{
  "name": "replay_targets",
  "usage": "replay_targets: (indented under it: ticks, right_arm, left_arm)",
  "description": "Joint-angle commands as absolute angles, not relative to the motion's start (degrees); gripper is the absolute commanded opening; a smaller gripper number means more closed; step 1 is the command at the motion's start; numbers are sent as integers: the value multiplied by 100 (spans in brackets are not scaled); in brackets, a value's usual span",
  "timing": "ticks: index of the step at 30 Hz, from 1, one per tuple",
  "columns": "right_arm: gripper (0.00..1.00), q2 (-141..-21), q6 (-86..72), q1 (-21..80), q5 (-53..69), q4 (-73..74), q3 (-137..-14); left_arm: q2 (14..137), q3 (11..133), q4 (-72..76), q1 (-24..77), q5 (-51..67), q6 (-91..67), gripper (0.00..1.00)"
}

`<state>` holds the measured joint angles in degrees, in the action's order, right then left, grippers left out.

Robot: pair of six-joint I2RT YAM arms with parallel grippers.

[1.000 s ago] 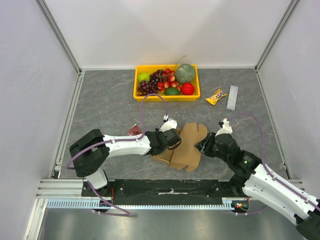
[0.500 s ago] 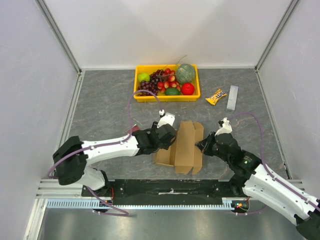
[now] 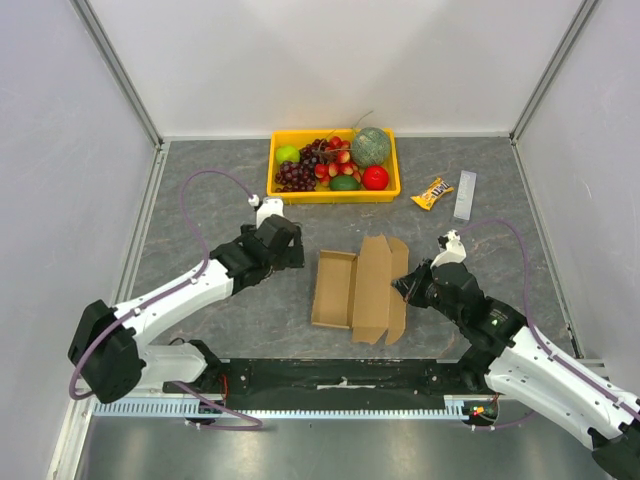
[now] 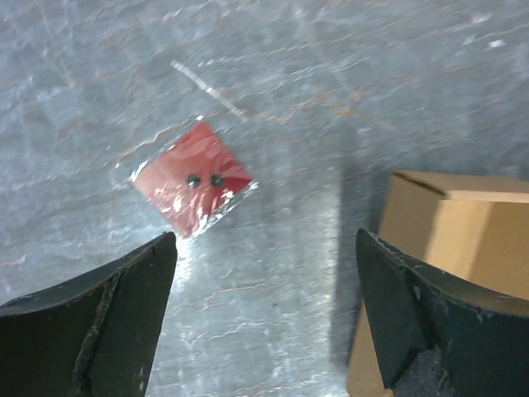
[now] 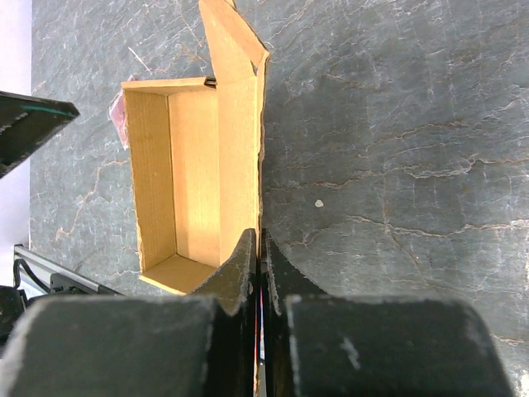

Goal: Fold the paper box

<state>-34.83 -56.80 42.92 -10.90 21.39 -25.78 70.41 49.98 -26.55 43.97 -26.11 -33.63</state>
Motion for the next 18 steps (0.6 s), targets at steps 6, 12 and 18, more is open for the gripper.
replay_targets:
  ticks: [6,12,18]
  right_arm:
    - [3,-3349,-5528,4307,-1204,2224,-2786]
    - [3,-3313,-5458,4307,-1195,2294,-2777]
    - [4,-3313,-5326,4298,-1081,2294,-2786]
  left_arm:
    - [7804,4825,-3023,3806,-2505,-4094,97]
    - [8261,5001,-3234,3797,-2549,-5096,98]
    - [8569,5264,-3734,3788,-2935,-6432,99]
